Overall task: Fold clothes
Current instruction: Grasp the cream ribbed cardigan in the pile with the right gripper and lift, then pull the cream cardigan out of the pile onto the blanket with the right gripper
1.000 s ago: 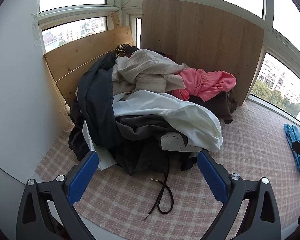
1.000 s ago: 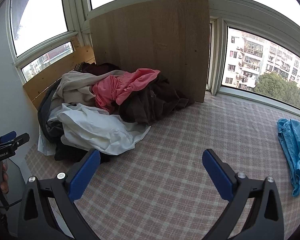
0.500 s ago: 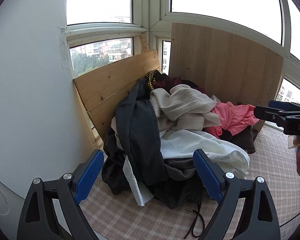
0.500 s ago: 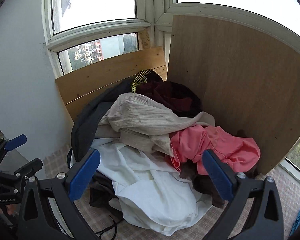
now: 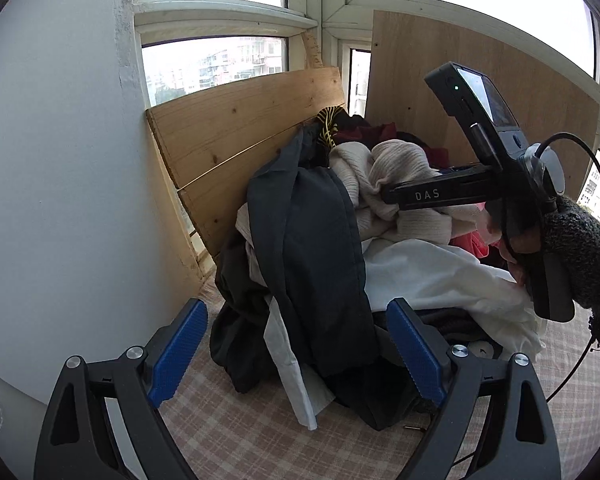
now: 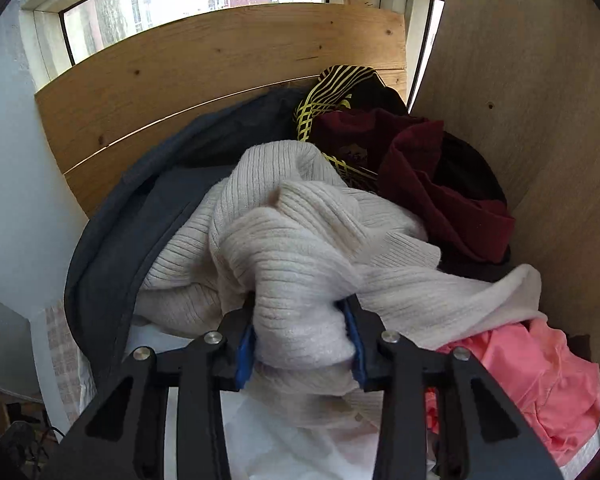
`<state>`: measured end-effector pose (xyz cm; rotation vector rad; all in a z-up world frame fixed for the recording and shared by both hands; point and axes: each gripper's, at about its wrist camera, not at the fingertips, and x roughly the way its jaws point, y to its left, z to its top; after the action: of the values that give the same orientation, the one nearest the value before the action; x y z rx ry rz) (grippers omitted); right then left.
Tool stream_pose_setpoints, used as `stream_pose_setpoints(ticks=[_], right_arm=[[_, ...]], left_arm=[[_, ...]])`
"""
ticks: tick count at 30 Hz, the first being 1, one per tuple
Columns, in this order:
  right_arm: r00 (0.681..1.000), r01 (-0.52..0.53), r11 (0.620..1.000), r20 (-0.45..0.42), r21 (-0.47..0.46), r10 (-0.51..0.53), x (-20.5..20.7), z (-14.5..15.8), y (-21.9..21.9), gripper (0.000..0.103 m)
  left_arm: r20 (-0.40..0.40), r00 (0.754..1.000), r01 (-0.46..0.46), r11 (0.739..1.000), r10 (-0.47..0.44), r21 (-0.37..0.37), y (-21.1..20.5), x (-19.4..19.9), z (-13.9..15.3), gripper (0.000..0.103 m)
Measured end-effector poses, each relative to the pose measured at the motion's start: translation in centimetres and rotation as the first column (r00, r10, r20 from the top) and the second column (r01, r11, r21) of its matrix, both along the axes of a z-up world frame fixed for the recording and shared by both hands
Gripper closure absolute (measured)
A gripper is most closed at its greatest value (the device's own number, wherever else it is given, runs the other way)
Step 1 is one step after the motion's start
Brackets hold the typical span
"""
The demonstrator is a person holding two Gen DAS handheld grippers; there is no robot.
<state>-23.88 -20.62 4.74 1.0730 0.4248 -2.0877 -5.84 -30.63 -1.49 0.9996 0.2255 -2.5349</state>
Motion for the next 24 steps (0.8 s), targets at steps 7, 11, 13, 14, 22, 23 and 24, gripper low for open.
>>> stream_pose_setpoints(ticks=[7, 11, 13, 14, 22, 23, 24], right_arm=[[0.995, 0.046, 0.983, -0.077, -0.176, -0.06, -1.7, 9.9, 2.0, 0.085], [0.977, 0.017, 0.945, -0.196, -0.328, -0.085, -0.2, 20.3, 3.4, 0.088], [0.968, -0.002, 0.939, -0.237, -0.344, -0.085, 1.2, 24.6, 4.0, 0.088], [0.959, -0.009, 0.938, -0.27, -0.347, -0.09, 2.2, 26.1, 4.4, 0.088], [0.882, 0.014, 0.845, -0.391, -0.535, -0.262, 8.5, 39.0, 16.0, 0.088], [0.868, 0.021, 0.847, -0.41, -0.531, -0.279, 9.6, 40.0, 17.9, 0.088], [0.851, 0.035, 0.848, -0.429, -0.529, -0.303, 10.9, 40.6, 20.1, 0.088]], left_arm=[[0.023, 1.0, -0.011, 1.0, 0.011, 0.004, -0.6, -0.1, -1.0, 0.012], [0.011, 1.0, -0.004, 1.0, 0.004, -0.002, -0.3, 0.3, -0.4, 0.012], [0.0, 1.0, 0.003, 1.0, -0.003, -0.014, 0.0, 0.7, 0.2, 0.012], [-0.006, 1.0, 0.005, 1.0, -0.005, -0.019, 0.1, 0.9, 0.5, 0.012], [-0.035, 0.998, 0.042, 0.998, -0.044, -0.045, 1.6, 2.0, 3.1, 0.012], [-0.04, 0.998, 0.053, 0.997, -0.055, -0.058, 2.0, 2.1, 3.5, 0.012], [-0.047, 0.997, 0.064, 0.996, -0.067, -0.067, 2.4, 2.3, 4.0, 0.012]])
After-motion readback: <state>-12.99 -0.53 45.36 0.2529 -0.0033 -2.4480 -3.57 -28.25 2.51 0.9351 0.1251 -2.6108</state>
